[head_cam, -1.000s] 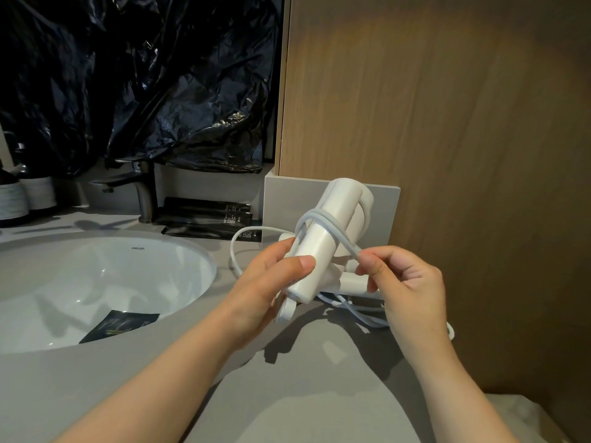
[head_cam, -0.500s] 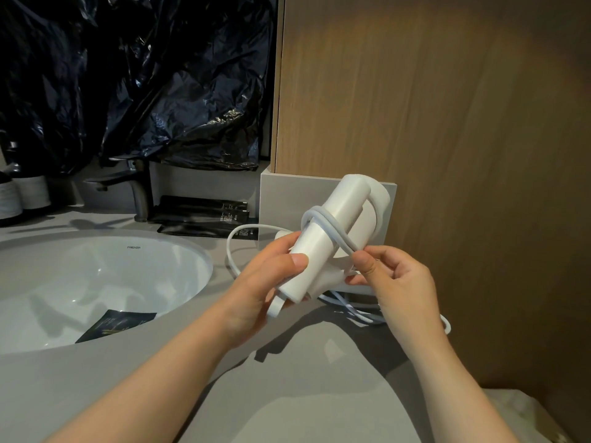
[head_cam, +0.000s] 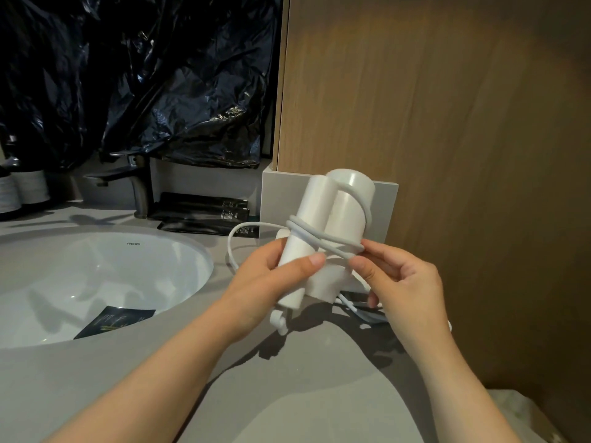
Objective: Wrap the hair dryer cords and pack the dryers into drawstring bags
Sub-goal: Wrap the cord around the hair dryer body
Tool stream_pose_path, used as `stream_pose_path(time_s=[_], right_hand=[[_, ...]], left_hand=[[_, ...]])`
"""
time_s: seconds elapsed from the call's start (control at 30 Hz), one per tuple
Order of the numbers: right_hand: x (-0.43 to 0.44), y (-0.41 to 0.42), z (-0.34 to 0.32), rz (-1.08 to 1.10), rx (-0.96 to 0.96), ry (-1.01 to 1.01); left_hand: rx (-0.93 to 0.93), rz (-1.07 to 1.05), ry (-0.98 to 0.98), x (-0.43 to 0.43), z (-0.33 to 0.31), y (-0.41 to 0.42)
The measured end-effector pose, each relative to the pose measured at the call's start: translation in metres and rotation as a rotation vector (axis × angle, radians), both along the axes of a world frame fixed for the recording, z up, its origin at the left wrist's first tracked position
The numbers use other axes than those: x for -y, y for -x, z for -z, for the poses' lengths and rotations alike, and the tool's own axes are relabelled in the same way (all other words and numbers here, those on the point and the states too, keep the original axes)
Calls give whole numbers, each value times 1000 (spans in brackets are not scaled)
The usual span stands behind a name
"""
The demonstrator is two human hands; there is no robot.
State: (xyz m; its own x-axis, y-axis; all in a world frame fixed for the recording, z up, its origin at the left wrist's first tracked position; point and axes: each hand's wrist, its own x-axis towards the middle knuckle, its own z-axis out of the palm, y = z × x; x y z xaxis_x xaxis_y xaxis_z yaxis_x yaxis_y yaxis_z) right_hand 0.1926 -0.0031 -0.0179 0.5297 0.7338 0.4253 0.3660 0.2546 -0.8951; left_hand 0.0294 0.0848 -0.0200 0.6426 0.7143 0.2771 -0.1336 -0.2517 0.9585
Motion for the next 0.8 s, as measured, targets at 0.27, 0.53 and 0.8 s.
stream_pose_path(time_s=[0.27, 0.53, 0.8], right_hand=[[6, -4, -4, -49, 101, -7], [3, -6, -5, 79, 0, -86], [3, -3, -9, -126, -62, 71]], left_hand=[[187, -28, 218, 1, -8, 5], [164, 28, 162, 3, -8, 5], [209, 76, 301, 5, -10, 4]])
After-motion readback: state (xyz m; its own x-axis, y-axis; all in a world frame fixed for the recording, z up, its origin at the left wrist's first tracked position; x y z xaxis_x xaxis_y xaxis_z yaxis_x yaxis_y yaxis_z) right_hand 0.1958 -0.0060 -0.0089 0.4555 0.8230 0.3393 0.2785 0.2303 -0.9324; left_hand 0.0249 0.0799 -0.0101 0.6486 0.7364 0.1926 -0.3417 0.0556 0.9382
